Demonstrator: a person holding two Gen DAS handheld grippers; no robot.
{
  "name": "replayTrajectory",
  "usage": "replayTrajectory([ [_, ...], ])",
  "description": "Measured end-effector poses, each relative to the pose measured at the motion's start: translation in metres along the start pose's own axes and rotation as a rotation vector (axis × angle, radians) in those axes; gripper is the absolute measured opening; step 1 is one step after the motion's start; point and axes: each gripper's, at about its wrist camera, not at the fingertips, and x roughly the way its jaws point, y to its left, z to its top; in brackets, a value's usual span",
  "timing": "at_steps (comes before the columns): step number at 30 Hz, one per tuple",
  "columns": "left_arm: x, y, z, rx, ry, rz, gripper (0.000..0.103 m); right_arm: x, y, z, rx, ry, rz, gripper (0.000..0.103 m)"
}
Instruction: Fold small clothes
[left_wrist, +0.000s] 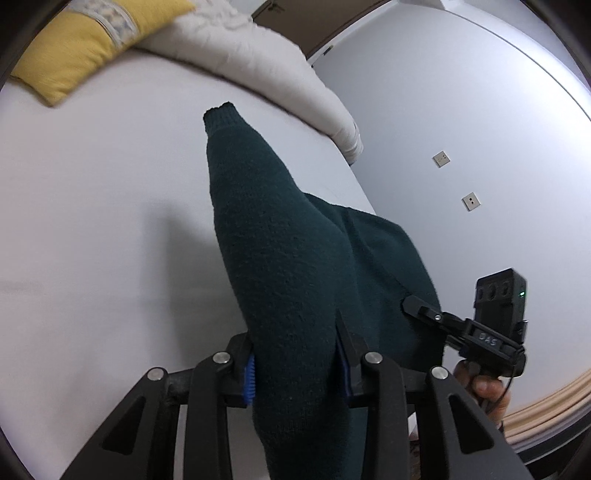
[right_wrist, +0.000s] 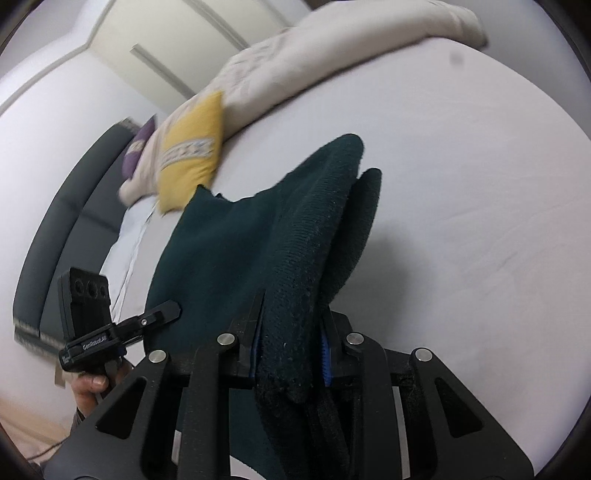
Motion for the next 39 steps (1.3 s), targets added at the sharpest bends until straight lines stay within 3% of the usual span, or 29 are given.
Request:
replayTrajectory([
  [7, -0.088, 0.021, -0.052, 0.022, -0.054, 0.075, 0.035, 0.000, 0.100, -0.069, -0.118, 0.037, 0.027, 0.021],
  [15, -0.124, 0.072, -0.099, -0.026, -0.060, 0.121, 0.035, 0.030, 0.138, -0.142, -0.119, 0.094, 0.056, 0.021],
  [23, -0.122, 0.118, -0.123, -0.053, -0.029, 0.169, 0.036, 0.074, 0.127, -0.172, -0.083, 0.144, 0.057, 0.021],
  [28, -0.105, 0.156, -0.138, -0.117, -0.001, 0.169, 0.038, 0.106, 0.094, -0.181, 0.002, 0.190, 0.036, 0.021],
  [35, -0.099, 0.174, -0.144, -0.147, -0.001, 0.119, 0.049, 0.127, 0.041, -0.193, 0.139, 0.193, 0.202, 0.025],
  [39, -0.105, 0.178, -0.149, -0.181, -0.020, 0.088, 0.050, 0.116, 0.034, -0.200, 0.154, 0.183, 0.209, 0.030],
])
